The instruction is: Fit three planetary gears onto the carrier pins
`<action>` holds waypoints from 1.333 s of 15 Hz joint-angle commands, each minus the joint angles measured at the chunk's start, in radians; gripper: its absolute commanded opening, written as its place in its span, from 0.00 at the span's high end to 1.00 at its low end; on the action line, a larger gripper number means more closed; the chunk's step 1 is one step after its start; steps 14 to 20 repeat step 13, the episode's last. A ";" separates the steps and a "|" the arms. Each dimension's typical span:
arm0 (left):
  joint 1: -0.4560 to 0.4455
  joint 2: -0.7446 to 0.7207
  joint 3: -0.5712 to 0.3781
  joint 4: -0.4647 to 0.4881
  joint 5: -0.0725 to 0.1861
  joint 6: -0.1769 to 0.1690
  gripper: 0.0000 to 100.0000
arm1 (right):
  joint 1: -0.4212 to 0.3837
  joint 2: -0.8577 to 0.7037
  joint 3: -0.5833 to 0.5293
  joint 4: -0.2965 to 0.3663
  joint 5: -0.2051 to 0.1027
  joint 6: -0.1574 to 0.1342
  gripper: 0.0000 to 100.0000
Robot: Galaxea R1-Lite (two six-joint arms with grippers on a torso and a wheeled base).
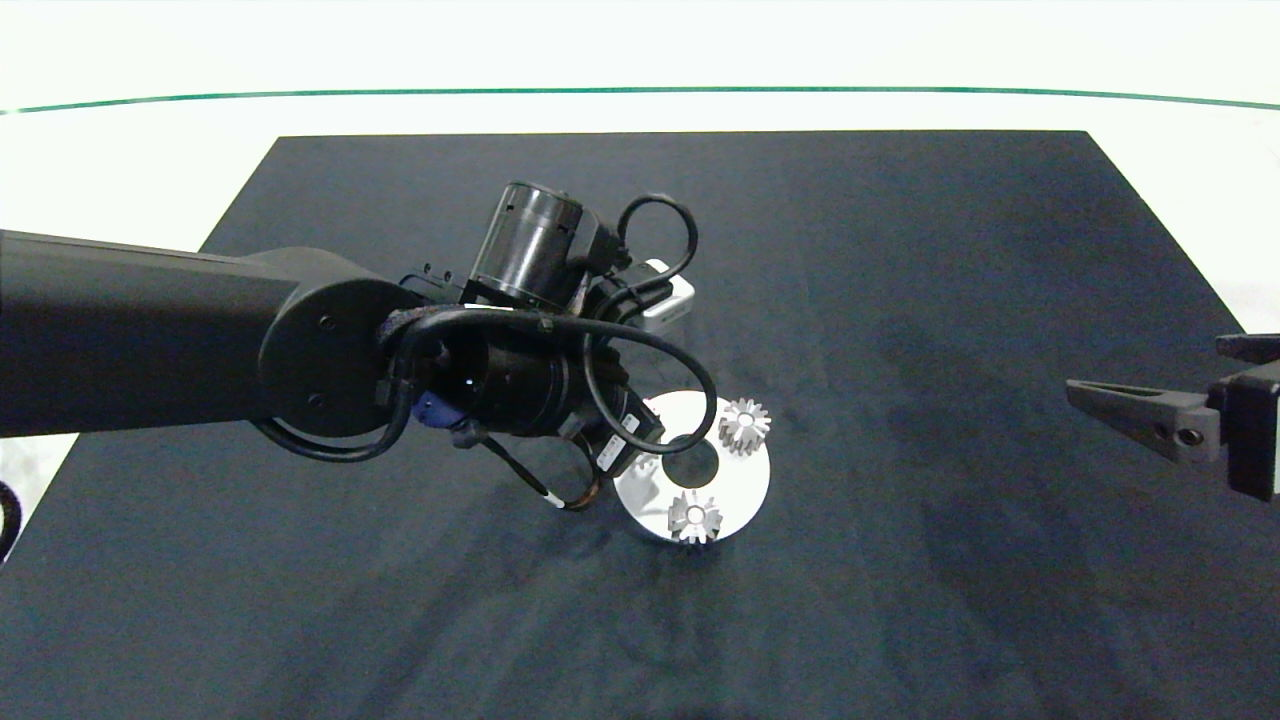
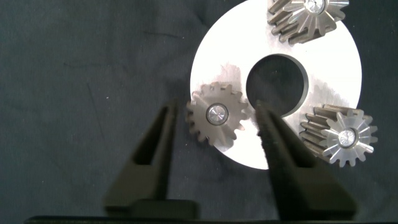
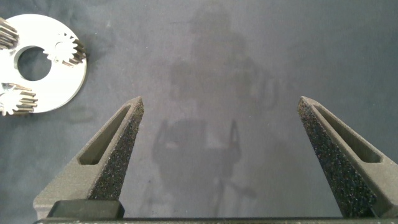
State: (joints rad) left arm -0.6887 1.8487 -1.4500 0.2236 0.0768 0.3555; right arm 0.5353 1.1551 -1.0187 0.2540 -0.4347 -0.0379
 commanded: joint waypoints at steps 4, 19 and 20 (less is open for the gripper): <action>0.021 -0.105 0.057 0.005 0.003 -0.026 0.00 | 0.000 -0.005 0.006 0.002 -0.003 0.000 0.00; 0.399 -0.698 0.494 -0.168 0.205 -0.089 0.00 | -0.175 -0.313 0.149 0.002 -0.012 -0.074 0.00; 0.399 -0.698 0.494 -0.168 0.205 -0.089 0.00 | -0.175 -0.313 0.149 0.002 -0.012 -0.074 0.00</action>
